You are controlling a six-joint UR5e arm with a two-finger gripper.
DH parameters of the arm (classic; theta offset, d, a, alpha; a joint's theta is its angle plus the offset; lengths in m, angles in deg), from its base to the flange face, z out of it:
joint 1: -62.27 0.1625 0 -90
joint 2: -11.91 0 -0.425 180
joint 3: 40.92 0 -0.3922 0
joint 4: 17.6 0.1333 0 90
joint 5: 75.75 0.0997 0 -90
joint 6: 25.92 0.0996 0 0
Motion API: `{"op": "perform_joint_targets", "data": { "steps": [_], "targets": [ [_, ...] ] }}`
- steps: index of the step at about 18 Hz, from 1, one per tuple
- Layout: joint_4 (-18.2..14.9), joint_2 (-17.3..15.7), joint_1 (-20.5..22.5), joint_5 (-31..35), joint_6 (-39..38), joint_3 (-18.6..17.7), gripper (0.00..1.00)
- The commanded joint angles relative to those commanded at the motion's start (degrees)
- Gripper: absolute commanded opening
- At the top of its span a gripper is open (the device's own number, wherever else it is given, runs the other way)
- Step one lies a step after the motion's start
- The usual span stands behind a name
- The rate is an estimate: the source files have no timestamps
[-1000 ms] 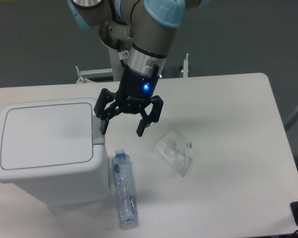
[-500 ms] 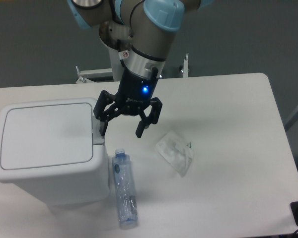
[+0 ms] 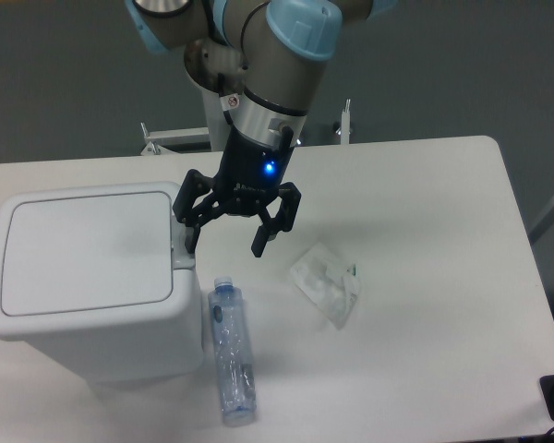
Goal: Open the trash can
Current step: 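Lift the gripper away from the trash can as the lid swings up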
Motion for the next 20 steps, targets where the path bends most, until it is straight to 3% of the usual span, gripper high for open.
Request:
{"op": "perform_joint_targets", "data": {
  "steps": [7, 9, 12, 16, 20],
  "targets": [
    [0.4, -0.3, 0.0, -0.1, 0.0, 1.5, 1.00],
    [2.8, -0.5, 0.3, 0.0, 0.3, 4.0, 1.00],
    [4.7, -0.4, 3.9, 0.1, 1.8, 7.5, 1.00],
    [4.6, -0.4, 9.0, 1.1, 11.3, 8.5, 1.00],
    [3.9, -0.5, 12.6, 14.0, 20.7, 8.2, 1.00]
  ]
}}
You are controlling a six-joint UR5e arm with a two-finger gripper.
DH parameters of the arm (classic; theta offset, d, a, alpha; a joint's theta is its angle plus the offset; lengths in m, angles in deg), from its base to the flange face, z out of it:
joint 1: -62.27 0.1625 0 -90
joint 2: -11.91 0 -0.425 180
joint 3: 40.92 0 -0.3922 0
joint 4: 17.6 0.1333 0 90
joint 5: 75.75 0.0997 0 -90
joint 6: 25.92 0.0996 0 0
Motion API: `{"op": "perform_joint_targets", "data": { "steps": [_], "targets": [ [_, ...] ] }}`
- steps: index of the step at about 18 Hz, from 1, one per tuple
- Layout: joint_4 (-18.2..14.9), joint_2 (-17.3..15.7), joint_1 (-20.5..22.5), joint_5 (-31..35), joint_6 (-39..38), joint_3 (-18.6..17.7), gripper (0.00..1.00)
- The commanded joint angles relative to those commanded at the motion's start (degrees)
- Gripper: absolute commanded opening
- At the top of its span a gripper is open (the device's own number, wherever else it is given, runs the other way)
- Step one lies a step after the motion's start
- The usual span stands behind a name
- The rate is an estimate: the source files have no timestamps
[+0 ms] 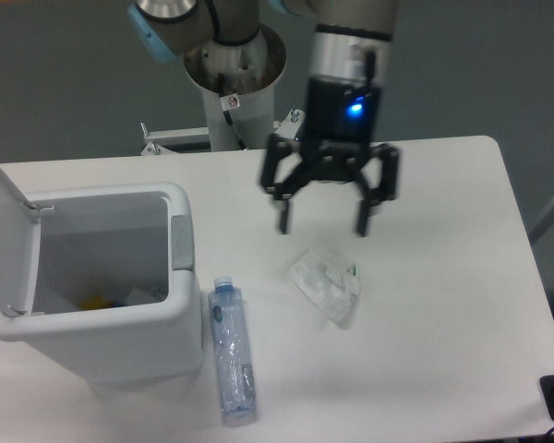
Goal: Open the trash can
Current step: 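Lift the gripper away from the trash can as the lid swings up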
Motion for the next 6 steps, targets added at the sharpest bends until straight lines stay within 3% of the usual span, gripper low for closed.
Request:
{"op": "perform_joint_targets", "data": {
  "steps": [2, 6],
  "targets": [
    [-0.7, 0.3, 0.6, 4.0, 6.5, -0.5, 1.00],
    [-6.1, 0.2, 1.9, 13.3, 21.5, -1.3, 1.00]
  ]
}}
